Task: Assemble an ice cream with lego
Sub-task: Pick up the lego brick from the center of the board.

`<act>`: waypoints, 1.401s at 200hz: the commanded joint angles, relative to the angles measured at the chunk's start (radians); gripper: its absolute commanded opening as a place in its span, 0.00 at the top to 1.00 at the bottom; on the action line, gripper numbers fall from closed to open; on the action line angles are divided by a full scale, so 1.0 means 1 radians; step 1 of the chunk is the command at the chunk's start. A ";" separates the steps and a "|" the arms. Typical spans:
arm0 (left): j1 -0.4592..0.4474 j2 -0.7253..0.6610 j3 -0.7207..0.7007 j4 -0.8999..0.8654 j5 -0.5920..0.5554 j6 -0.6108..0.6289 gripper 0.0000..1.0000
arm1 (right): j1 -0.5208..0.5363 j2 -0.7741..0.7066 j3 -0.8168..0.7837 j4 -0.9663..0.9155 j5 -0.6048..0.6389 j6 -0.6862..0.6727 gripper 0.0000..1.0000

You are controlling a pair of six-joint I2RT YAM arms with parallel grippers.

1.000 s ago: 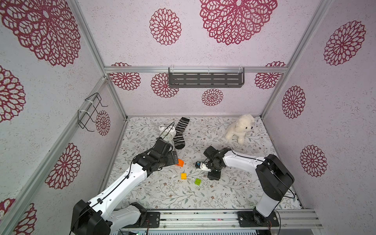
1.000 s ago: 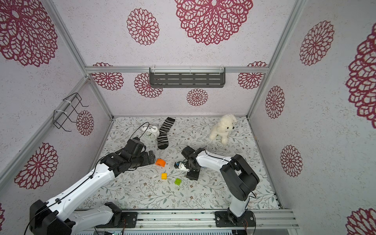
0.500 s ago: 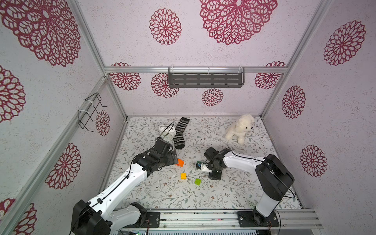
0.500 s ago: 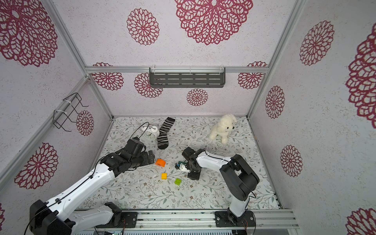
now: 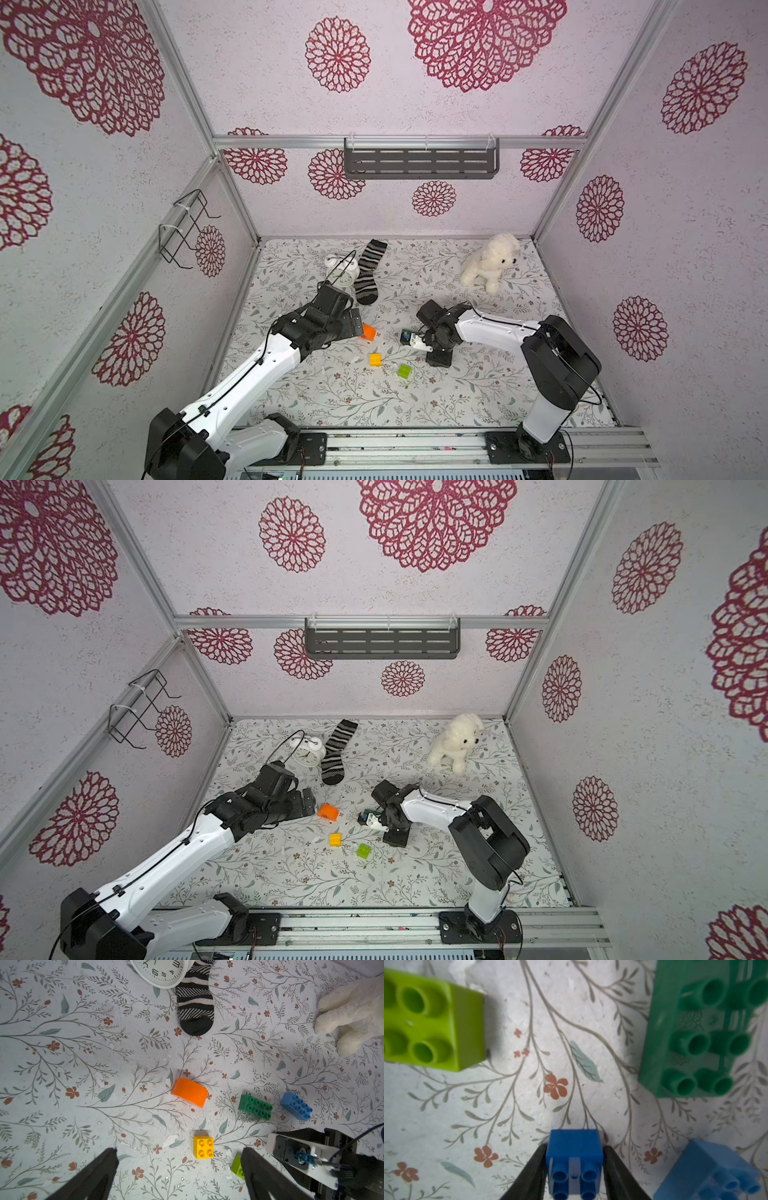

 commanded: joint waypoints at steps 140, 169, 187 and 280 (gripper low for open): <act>-0.008 -0.011 0.021 -0.013 -0.011 0.013 0.03 | -0.002 -0.015 0.041 -0.028 -0.008 0.029 0.51; -0.009 -0.007 0.024 -0.013 -0.011 0.015 0.03 | -0.002 -0.022 0.046 -0.033 -0.009 0.031 0.51; -0.008 -0.007 0.024 -0.014 -0.009 0.014 0.03 | -0.002 -0.026 0.046 -0.032 -0.013 0.030 0.52; -0.008 -0.012 0.018 -0.017 -0.007 0.012 0.02 | -0.002 -0.033 0.033 -0.041 -0.017 0.038 0.57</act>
